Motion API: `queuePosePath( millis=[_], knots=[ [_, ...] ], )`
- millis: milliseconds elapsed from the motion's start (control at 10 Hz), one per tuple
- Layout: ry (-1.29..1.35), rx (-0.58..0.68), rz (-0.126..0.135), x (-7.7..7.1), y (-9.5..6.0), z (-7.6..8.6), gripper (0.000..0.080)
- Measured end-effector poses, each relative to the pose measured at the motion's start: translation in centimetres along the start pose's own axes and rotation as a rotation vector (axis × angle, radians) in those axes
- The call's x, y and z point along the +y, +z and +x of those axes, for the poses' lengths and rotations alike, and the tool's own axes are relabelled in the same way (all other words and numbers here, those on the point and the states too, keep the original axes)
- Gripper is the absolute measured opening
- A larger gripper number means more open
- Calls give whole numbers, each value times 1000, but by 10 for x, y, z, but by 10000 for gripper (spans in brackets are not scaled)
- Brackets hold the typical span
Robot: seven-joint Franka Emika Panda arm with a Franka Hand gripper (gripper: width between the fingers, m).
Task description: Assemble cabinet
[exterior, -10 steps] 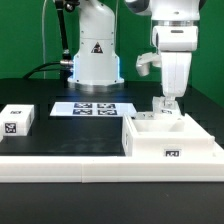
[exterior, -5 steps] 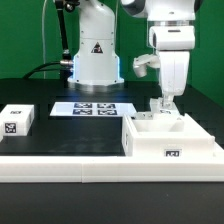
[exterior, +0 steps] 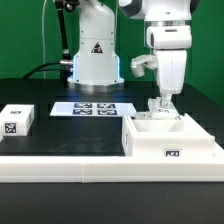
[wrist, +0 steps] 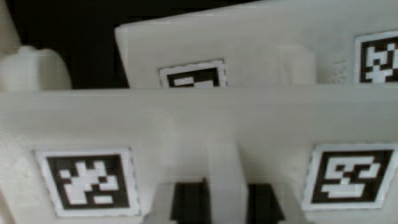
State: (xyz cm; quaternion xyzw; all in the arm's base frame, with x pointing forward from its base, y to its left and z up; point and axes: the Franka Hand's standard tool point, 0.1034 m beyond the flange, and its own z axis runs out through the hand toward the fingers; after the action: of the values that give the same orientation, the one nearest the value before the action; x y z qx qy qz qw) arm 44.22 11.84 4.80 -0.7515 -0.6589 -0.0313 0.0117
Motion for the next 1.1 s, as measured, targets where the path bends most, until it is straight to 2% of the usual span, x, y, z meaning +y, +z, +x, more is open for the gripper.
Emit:
queuePosePath(
  millis=[100,800,1100],
  knots=[
    [-35,5,-12,2,-1,1,71],
    [-32,0,-9,7,-4,1,71],
    [-28,-7,2,9,-5,1,71]
  ],
)
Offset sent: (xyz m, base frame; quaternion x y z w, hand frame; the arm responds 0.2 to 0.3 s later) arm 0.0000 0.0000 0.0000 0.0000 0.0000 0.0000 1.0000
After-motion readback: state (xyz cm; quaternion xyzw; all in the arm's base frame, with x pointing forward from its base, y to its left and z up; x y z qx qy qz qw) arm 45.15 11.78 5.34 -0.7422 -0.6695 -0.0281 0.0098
